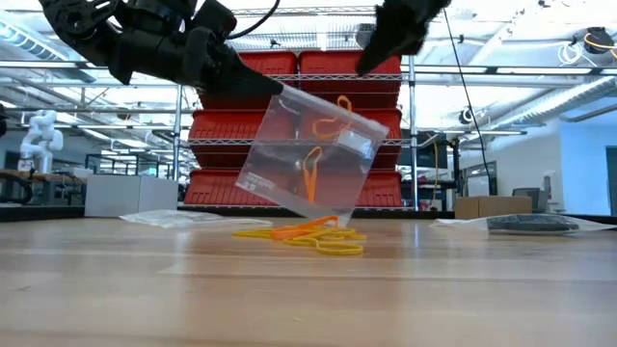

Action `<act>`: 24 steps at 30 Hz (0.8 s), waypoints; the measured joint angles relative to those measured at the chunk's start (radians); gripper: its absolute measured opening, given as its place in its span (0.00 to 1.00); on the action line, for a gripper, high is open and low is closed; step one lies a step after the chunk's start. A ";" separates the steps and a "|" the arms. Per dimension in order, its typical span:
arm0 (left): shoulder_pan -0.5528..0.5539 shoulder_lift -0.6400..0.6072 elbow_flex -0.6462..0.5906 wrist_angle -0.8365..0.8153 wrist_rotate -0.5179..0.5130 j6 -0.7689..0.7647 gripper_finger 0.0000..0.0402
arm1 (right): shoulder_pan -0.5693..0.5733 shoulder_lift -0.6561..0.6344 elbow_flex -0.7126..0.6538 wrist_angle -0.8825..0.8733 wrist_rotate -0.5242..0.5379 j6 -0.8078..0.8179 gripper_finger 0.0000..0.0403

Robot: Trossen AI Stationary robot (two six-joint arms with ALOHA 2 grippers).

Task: Sort rubber bands
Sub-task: Put the orange rubber band into the transparent zip bag

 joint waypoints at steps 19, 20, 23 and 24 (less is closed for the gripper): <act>0.000 0.000 0.000 0.010 0.043 -0.021 0.00 | 0.024 -0.014 -0.250 0.038 -0.046 0.123 0.36; 0.000 0.000 0.000 0.010 0.043 -0.021 0.00 | 0.022 -0.014 -0.267 0.072 -0.044 0.124 0.35; 0.000 0.000 0.000 0.012 0.043 -0.021 0.00 | 0.018 -0.014 -0.291 0.155 -0.044 0.117 0.30; 0.000 0.000 0.000 0.014 0.043 -0.021 0.00 | 0.019 -0.012 -0.291 0.182 -0.045 0.106 0.26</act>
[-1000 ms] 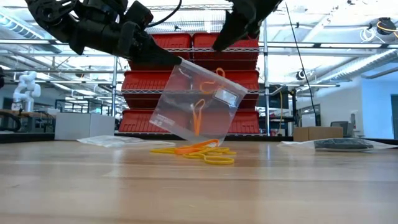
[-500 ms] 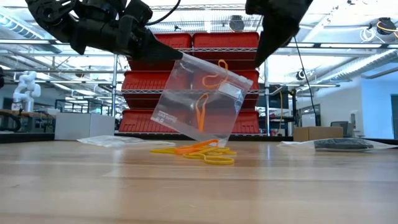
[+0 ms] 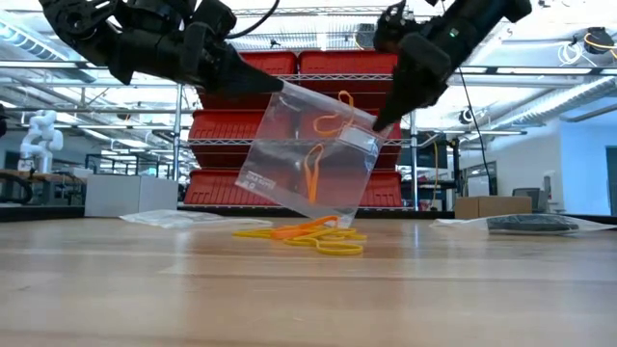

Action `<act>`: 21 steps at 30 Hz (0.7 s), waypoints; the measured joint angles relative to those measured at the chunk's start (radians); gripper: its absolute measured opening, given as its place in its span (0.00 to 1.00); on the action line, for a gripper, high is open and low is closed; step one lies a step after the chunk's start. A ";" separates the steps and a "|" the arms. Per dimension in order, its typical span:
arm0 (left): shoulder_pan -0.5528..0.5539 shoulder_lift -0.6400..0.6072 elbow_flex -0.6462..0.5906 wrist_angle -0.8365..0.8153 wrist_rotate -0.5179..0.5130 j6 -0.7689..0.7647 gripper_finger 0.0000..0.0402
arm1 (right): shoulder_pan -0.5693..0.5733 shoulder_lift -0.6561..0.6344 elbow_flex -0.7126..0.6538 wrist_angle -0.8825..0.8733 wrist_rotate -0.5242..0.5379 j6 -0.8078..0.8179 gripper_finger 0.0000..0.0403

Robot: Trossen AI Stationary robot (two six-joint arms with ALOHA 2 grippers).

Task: Sort rubber bands
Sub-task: Put the orange rubber band into the transparent zip bag

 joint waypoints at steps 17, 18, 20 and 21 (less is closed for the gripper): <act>-0.001 0.000 0.000 0.048 0.037 -0.032 0.00 | 0.001 0.004 0.125 0.012 -0.057 -0.102 0.03; -0.001 0.000 0.000 0.048 0.033 -0.032 0.00 | 0.001 0.004 0.141 -0.016 -0.057 -0.089 0.04; 0.000 0.000 0.000 0.042 0.021 -0.031 0.00 | 0.006 0.004 0.175 -0.083 -0.056 -0.062 0.09; 0.000 0.000 0.000 0.038 0.018 -0.029 0.00 | 0.010 0.004 0.191 -0.117 -0.055 -0.048 0.12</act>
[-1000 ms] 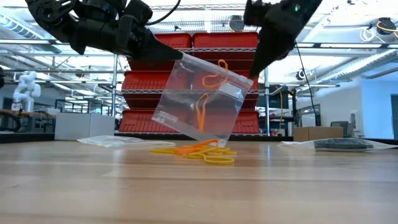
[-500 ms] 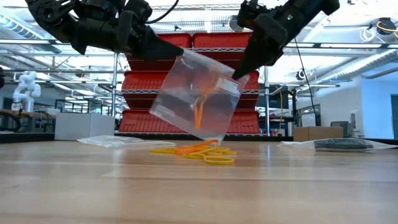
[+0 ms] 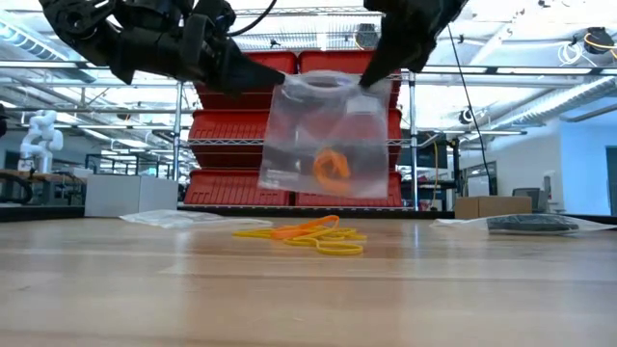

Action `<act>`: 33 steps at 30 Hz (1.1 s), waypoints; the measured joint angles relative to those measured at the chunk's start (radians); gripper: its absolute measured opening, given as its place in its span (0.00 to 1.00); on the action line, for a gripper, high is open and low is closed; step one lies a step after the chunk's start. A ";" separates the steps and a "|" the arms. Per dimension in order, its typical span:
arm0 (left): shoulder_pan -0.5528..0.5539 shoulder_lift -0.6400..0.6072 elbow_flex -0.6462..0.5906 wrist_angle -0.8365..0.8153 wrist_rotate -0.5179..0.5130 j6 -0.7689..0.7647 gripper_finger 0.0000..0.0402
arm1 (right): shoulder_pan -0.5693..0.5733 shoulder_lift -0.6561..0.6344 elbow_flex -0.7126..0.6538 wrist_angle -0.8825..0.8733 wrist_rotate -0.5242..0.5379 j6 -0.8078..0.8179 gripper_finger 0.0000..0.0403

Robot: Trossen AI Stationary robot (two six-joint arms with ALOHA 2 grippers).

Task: Sort rubber bands
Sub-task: Put the orange rubber band into the transparent zip bag

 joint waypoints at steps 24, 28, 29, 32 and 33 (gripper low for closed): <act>0.020 0.000 0.000 -0.061 -0.058 0.028 0.00 | 0.100 0.356 -0.056 0.247 -0.175 0.313 0.39; 0.021 0.000 0.000 -0.064 -0.059 0.029 0.00 | 0.087 0.413 -0.056 0.313 -0.190 0.320 0.39; 0.021 0.000 0.000 -0.067 -0.059 0.029 0.00 | 0.083 0.422 -0.056 0.316 -0.190 0.320 0.39; 0.024 0.000 0.000 -0.069 -0.059 0.029 0.00 | 0.071 0.443 -0.055 0.316 -0.188 0.321 0.39; 0.026 0.000 0.000 -0.069 -0.059 0.029 0.00 | 0.067 0.448 -0.055 0.319 -0.188 0.320 0.38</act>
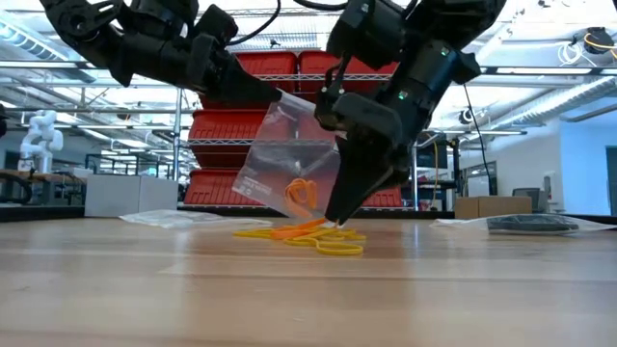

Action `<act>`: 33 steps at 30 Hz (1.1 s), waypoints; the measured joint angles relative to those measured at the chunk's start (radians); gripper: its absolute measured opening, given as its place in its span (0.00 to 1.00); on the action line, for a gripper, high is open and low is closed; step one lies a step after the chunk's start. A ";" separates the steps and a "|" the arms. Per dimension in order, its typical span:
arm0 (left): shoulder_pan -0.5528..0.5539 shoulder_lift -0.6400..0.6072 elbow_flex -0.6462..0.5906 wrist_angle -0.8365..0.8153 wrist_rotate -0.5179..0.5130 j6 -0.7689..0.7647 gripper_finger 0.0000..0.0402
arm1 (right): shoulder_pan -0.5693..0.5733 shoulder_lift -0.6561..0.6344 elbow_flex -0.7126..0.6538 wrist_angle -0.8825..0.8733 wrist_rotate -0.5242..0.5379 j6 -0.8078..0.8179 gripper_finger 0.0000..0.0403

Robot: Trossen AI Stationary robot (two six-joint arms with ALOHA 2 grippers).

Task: Sort rubber bands
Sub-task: Put the orange rubber band into the transparent zip bag

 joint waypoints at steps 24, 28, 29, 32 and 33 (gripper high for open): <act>0.006 0.000 0.000 -0.010 0.000 -0.001 0.00 | 0.039 -0.332 0.061 -0.175 0.343 -0.143 0.00; 0.006 0.000 0.000 -0.009 0.000 -0.002 0.00 | 0.066 -0.355 0.154 -0.310 0.533 -0.248 0.00; 0.006 0.000 0.000 -0.010 0.000 -0.002 0.00 | 0.069 -0.351 0.177 -0.338 0.555 -0.287 0.00; 0.006 0.000 0.000 -0.010 0.000 -0.002 0.00 | 0.070 -0.341 0.218 -0.359 0.601 -0.415 0.00; 0.006 0.000 0.000 -0.008 0.000 -0.002 0.00 | 0.069 -0.341 0.221 -0.363 0.611 -0.448 0.00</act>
